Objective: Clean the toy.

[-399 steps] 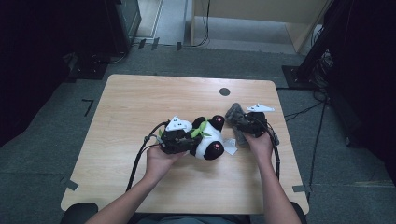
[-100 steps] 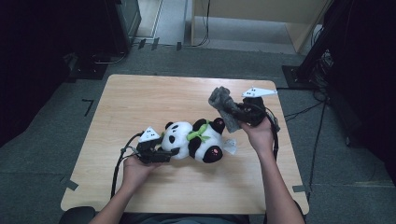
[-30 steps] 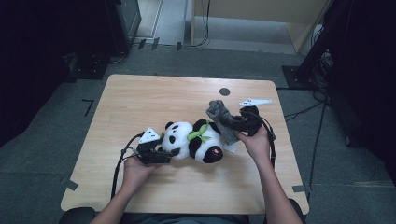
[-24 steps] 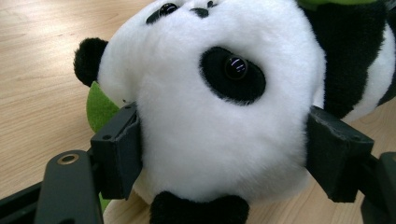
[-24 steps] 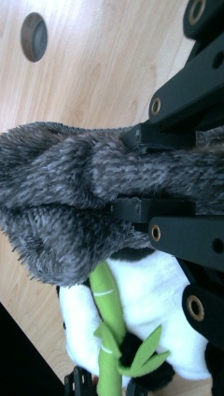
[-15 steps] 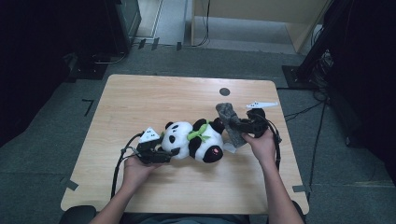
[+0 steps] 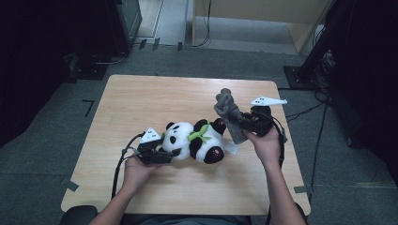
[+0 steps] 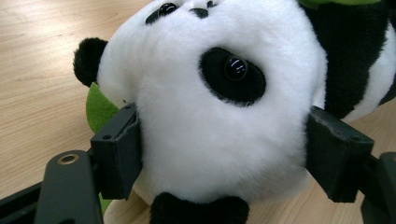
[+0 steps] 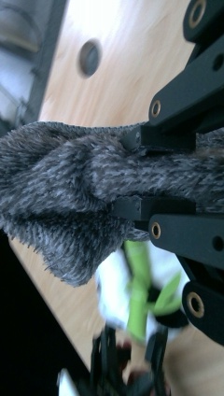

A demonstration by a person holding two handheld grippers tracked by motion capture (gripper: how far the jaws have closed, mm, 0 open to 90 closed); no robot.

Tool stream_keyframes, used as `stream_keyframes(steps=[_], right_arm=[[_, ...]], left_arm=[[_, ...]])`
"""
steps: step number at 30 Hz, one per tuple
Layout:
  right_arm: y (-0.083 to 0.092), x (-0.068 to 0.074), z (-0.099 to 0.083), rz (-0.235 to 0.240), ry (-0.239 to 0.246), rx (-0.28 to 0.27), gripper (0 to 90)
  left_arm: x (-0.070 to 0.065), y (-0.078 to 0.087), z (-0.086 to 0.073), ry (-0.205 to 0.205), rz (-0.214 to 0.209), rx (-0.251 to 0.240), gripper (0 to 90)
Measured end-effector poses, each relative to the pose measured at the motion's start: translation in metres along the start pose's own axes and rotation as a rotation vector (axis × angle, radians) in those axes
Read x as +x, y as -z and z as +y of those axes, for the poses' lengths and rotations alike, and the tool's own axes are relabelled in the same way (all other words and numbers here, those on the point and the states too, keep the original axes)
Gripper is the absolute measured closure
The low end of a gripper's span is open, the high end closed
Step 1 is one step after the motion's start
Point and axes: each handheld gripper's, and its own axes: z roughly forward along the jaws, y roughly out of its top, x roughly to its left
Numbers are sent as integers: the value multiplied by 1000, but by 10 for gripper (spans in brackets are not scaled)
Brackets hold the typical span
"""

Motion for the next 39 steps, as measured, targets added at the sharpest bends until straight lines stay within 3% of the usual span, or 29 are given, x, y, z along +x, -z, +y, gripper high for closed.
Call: stream_keyframes(steps=[3,7,8,16,23,39], right_arm=[[-8,21,5,44,45,-1,750],[-22,31,3,73,70,23,749],[-32,36,-1,86,74,53,744],[-63,38,-21,108,90,159,716],[-60,28,-27,147,46,151,713],[-49,26,-45,159,77,115,728]], left_arm=[[0,0,0,1,1,0,222],[0,0,0,3,2,0,222],[0,0,0,1,2,2,222],[-1,0,0,-7,3,3,222],[-1,0,0,-9,6,2,223],[-3,0,-2,-1,7,17,222]])
